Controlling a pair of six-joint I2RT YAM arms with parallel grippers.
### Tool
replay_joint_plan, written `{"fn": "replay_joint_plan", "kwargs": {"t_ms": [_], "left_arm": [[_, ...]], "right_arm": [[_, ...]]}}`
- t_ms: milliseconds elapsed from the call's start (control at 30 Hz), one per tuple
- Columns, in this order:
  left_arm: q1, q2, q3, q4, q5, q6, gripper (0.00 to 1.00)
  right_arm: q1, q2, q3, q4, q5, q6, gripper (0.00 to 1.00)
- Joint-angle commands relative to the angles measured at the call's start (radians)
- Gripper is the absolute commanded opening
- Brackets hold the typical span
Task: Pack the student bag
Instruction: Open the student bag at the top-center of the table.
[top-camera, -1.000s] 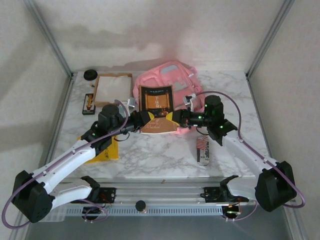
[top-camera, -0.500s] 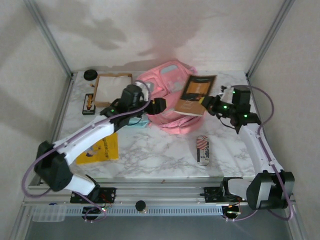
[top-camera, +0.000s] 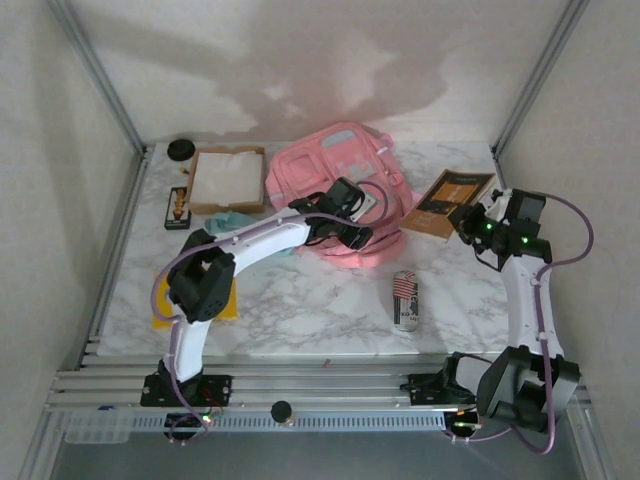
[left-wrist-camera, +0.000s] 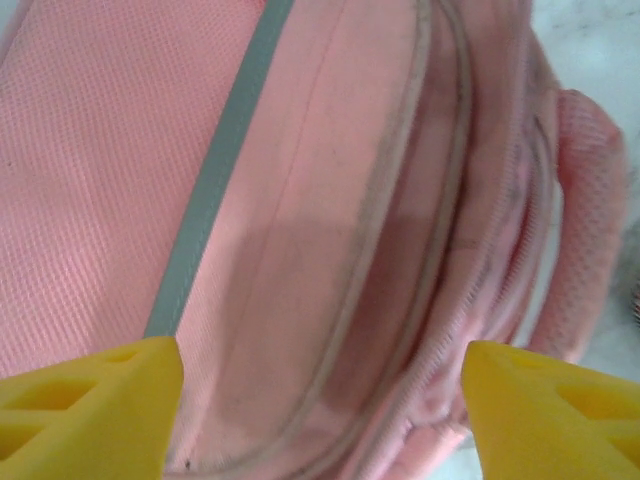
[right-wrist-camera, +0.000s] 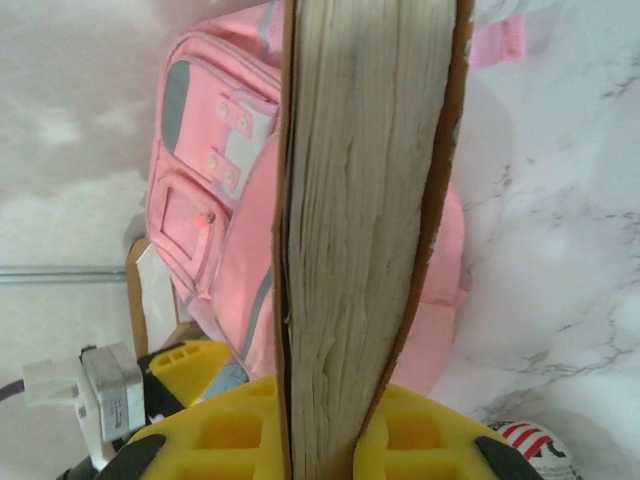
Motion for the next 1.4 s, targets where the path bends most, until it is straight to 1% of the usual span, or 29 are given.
{"fn": "replay_joint_plan", "kwargs": {"t_ms": [0, 133, 233, 300, 367, 433, 567, 633, 767, 833, 867, 1033, 1167, 1200, 1267, 1300, 1367], "left_arm": [[-0.005, 0.053, 0.079, -0.058, -0.041, 0.105, 0.78], [-0.006, 0.127, 0.145, -0.078, -0.029, 0.131, 0.83], [-0.007, 0.164, 0.163, -0.069, -0.029, 0.147, 0.86], [-0.007, 0.183, 0.17, -0.05, -0.064, 0.151, 0.87], [-0.006, 0.209, 0.19, -0.036, -0.105, 0.153, 0.85], [-0.001, 0.222, 0.197, -0.005, -0.143, 0.153, 0.79], [0.01, 0.226, 0.217, 0.017, -0.147, 0.165, 0.59], [0.012, 0.214, 0.219, 0.027, -0.146, 0.171, 0.44], [0.024, 0.178, 0.219, 0.034, -0.144, 0.169, 0.2], [0.029, 0.145, 0.215, 0.03, -0.157, 0.156, 0.03], [0.031, 0.128, 0.211, 0.031, -0.162, 0.148, 0.0], [0.031, -0.017, 0.175, 0.038, -0.187, 0.092, 0.0], [0.031, -0.142, 0.125, 0.065, -0.263, 0.052, 0.0], [0.032, -0.17, 0.12, 0.068, -0.288, 0.042, 0.0], [0.033, -0.216, 0.117, 0.069, -0.304, 0.035, 0.0], [0.034, -0.236, 0.116, 0.071, -0.298, 0.038, 0.0], [0.033, -0.262, 0.118, 0.071, -0.274, 0.043, 0.0]], "right_arm": [[-0.011, -0.033, -0.004, 0.024, -0.03, -0.029, 0.0], [-0.011, -0.03, -0.006, 0.027, -0.039, -0.026, 0.0], [-0.012, -0.03, -0.004, 0.036, -0.05, -0.021, 0.0], [-0.013, -0.028, -0.003, 0.04, -0.053, -0.015, 0.0], [-0.012, -0.029, -0.008, 0.05, -0.058, -0.008, 0.0], [-0.011, -0.027, -0.016, 0.057, -0.067, -0.005, 0.0], [-0.013, -0.029, -0.028, 0.061, -0.066, -0.005, 0.0], [-0.011, -0.032, -0.034, 0.059, -0.062, -0.005, 0.0], [-0.013, -0.035, -0.036, 0.057, -0.058, -0.008, 0.0], [-0.013, -0.034, -0.026, 0.036, -0.039, -0.022, 0.0], [-0.012, -0.036, -0.02, 0.026, -0.032, -0.028, 0.0], [-0.012, -0.043, 0.015, -0.025, -0.023, -0.061, 0.0], [-0.006, -0.045, 0.029, -0.061, -0.076, -0.078, 0.0], [0.008, -0.045, 0.029, -0.065, -0.098, -0.081, 0.0], [0.054, -0.04, 0.024, -0.062, -0.135, -0.077, 0.0], [0.089, -0.034, 0.018, -0.054, -0.14, -0.066, 0.0], [0.169, -0.025, -0.015, 0.016, -0.18, -0.011, 0.0]]}}
